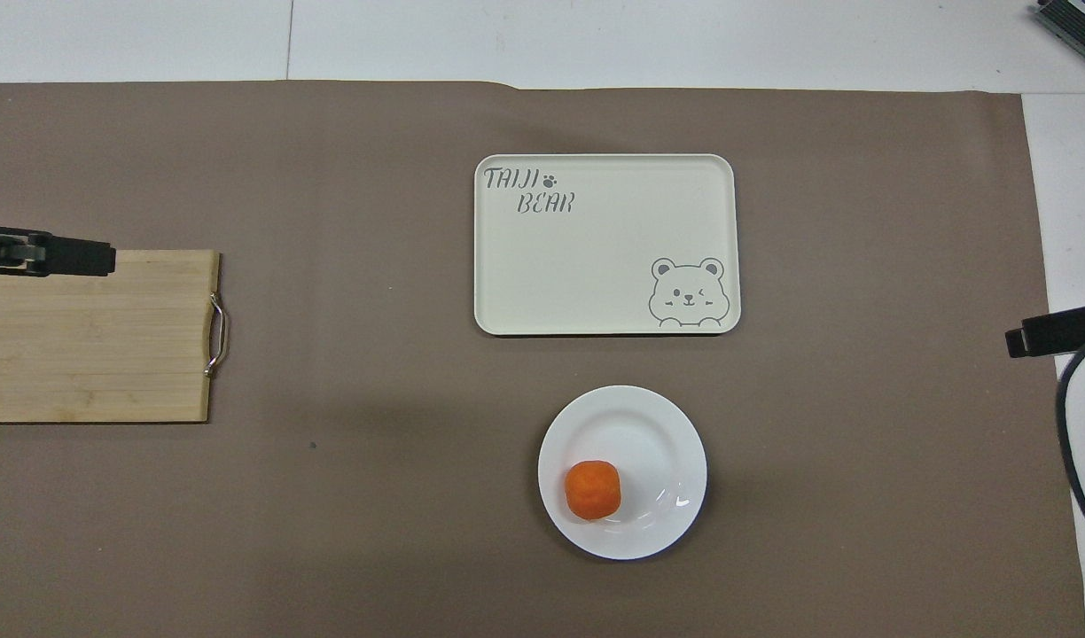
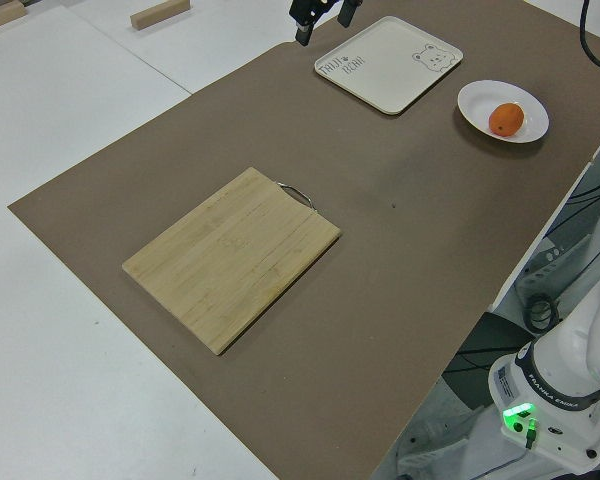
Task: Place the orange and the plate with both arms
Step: 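Withdraw the left gripper back to the cutting board, then reach the right gripper to the rim of the white plate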
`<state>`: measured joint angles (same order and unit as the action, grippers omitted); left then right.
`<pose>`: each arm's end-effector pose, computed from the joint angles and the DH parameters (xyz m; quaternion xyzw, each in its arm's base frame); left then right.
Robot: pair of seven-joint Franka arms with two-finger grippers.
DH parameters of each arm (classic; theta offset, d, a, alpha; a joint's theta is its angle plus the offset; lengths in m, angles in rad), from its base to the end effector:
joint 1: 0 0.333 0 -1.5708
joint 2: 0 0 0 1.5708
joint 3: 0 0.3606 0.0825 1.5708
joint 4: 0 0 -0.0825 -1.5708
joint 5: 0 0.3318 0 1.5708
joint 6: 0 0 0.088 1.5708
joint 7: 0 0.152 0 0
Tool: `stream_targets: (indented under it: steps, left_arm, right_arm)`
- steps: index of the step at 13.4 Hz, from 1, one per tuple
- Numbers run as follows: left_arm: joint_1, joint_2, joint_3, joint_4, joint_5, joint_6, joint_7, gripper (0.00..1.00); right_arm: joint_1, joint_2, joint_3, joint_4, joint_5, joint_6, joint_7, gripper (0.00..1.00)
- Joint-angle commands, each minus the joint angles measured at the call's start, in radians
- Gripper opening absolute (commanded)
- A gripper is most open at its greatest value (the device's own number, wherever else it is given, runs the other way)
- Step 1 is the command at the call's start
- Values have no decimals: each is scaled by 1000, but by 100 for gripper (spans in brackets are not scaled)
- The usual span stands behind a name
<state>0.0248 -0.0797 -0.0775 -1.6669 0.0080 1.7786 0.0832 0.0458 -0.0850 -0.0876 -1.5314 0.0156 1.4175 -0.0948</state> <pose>0.5013 -0.0272 0.6435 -0.9931 0.0682 -0.0953 0.0085 0.4539 -0.0188 0.6677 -0.9994 -0.0278 0.0138 0.0124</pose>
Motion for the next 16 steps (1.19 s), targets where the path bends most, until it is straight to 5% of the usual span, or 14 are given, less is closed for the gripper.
stream_targets:
  steps: [1, 5, 9, 11, 16]
  left_arm:
    - [18, 124, -15, 218, 13, -166, 6, 100]
    - [14, 158, -16, 254, 3, -173, -2, 100]
    - [3, 80, -18, 39, 6, -84, -35, 100]
    - [0, 48, -18, -26, 6, -41, -46, 100]
    - [0, 38, -18, -34, 6, -54, -46, 100]
  right_arm:
    - [-9, -9, -4, -4, 15, 0, 12, 100]
    - [-3, -16, -1, -44, 18, 52, 1, 100]
    - [23, 22, 8, -177, 121, 265, 4, 100]
    - [64, 47, 8, -228, 139, 279, 6, 100]
    - [81, 41, 9, -497, 421, 412, -55, 100]
